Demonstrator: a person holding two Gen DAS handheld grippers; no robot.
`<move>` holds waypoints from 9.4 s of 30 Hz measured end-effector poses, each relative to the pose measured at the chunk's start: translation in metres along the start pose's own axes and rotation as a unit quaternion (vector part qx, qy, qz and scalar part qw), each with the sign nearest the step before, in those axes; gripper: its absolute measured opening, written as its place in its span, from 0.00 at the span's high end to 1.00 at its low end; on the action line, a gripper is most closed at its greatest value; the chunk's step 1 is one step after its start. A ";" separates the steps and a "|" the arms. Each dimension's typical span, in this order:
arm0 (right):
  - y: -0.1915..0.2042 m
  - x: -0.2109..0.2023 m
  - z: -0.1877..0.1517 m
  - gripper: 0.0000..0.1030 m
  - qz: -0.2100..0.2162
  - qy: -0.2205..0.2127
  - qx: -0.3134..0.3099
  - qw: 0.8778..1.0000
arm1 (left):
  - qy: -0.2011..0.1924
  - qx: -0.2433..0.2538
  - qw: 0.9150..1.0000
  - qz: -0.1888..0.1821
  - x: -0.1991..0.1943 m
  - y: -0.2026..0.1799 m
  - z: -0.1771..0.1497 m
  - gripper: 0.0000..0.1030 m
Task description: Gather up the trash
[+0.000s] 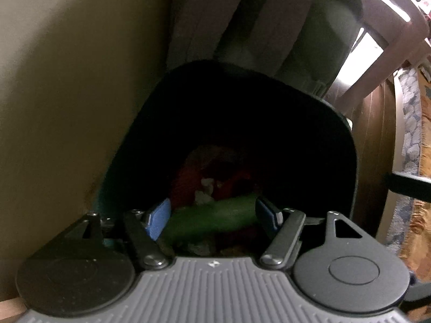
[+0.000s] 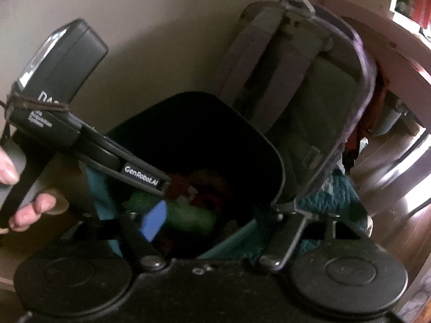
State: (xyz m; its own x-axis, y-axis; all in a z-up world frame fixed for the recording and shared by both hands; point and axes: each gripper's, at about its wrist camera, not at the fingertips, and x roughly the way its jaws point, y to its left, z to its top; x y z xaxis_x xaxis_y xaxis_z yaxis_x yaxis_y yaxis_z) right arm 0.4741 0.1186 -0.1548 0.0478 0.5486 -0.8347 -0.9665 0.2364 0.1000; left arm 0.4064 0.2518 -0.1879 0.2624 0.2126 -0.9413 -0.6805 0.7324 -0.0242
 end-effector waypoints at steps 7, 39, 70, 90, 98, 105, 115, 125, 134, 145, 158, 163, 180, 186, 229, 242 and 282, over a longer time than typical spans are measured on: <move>-0.021 -0.049 -0.027 0.15 0.002 -0.037 0.064 0.997 | -0.054 0.026 0.998 -0.003 -0.045 -0.028 -0.008 0.33; -0.218 -0.099 -0.342 0.00 -0.127 -0.053 0.344 0.929 | -0.016 0.225 0.968 -0.107 0.080 -0.384 -0.126 0.20; -0.234 0.266 -0.620 0.06 -0.095 0.124 0.439 0.885 | 0.061 0.242 0.968 0.013 0.550 -0.445 -0.162 0.20; -0.245 0.356 -0.677 0.23 -0.101 0.166 0.421 0.886 | 0.074 0.246 0.966 0.033 0.659 -0.437 -0.163 0.33; -0.240 0.353 -0.675 0.56 -0.113 0.164 0.421 0.885 | 0.067 0.235 0.968 0.050 0.650 -0.437 -0.169 0.83; -0.237 0.324 -0.655 0.59 -0.114 0.158 0.429 0.882 | 0.087 0.229 0.967 0.062 0.613 -0.440 -0.190 0.85; -0.232 0.187 -0.584 0.60 -0.119 0.133 0.427 0.886 | 0.110 0.196 0.974 0.019 0.453 -0.436 -0.204 0.85; -0.218 0.018 -0.466 0.59 -0.117 0.098 0.380 0.912 | 0.113 0.127 0.985 -0.013 0.260 -0.399 -0.156 0.85; -0.186 -0.087 -0.326 0.59 -0.090 0.047 0.320 0.942 | 0.093 0.112 0.989 -0.031 0.096 -0.334 -0.120 0.85; -0.119 -0.137 -0.166 0.59 -0.043 0.012 0.219 0.975 | 0.051 0.074 0.994 -0.065 -0.042 -0.218 -0.074 0.85; -0.047 -0.109 -0.005 0.59 0.017 0.003 0.164 0.986 | -0.015 0.004 1.000 -0.024 -0.097 -0.050 0.010 0.85; -0.030 -0.078 0.033 0.59 0.030 0.015 0.164 0.986 | -0.009 -0.004 1.000 -0.005 -0.083 -0.010 0.034 0.85; -0.011 0.045 0.071 0.57 -0.010 0.080 0.138 0.987 | 0.049 0.033 0.998 0.009 0.018 0.024 0.054 0.84; -0.011 0.062 0.060 0.48 -0.039 0.107 0.086 0.990 | 0.073 0.036 0.997 0.011 0.052 0.016 0.056 0.84; 0.017 -0.135 -0.005 0.25 0.059 -0.054 0.017 0.997 | -0.122 -0.046 0.991 -0.011 -0.173 -0.004 -0.060 0.25; 0.050 -0.213 -0.044 0.17 0.066 -0.138 0.002 0.988 | -0.222 -0.055 0.973 0.033 -0.275 -0.012 -0.144 0.22; 0.171 -0.276 -0.086 0.00 -0.136 -0.242 0.166 0.946 | -0.255 0.074 0.960 -0.092 -0.315 0.045 -0.207 0.20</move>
State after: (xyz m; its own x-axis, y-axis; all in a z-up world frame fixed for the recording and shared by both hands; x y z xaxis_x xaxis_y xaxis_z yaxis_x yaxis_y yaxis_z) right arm 0.2734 -0.0615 0.0460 0.4712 0.7154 -0.5159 -0.7735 0.6162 0.1480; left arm 0.1510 0.0840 0.0378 0.6953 0.3326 -0.6371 -0.4957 0.8638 -0.0901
